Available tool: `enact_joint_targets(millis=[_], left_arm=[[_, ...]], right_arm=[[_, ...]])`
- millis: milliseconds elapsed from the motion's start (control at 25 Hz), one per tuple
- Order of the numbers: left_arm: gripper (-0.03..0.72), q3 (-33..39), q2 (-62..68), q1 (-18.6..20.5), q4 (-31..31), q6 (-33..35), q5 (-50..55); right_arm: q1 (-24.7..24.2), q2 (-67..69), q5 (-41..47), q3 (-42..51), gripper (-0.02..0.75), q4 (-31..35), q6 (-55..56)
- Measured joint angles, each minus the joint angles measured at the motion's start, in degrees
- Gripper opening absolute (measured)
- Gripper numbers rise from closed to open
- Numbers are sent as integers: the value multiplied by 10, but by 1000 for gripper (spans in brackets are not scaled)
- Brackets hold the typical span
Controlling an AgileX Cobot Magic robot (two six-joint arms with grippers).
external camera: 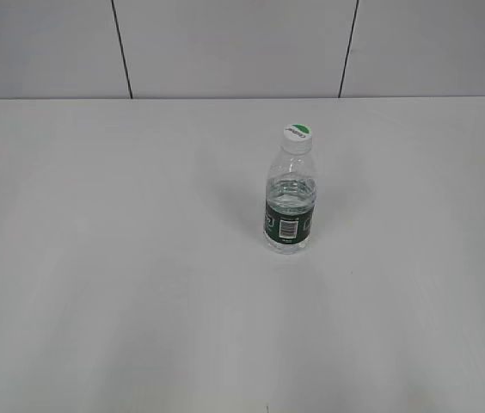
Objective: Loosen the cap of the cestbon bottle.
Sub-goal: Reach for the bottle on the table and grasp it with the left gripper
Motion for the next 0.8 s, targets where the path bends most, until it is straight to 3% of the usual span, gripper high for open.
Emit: enact_joint_targets(millis=[800], left_arm=[[527,0,0,0,1,0,0]], right_arm=[[0,0,0,0,589,0,0]])
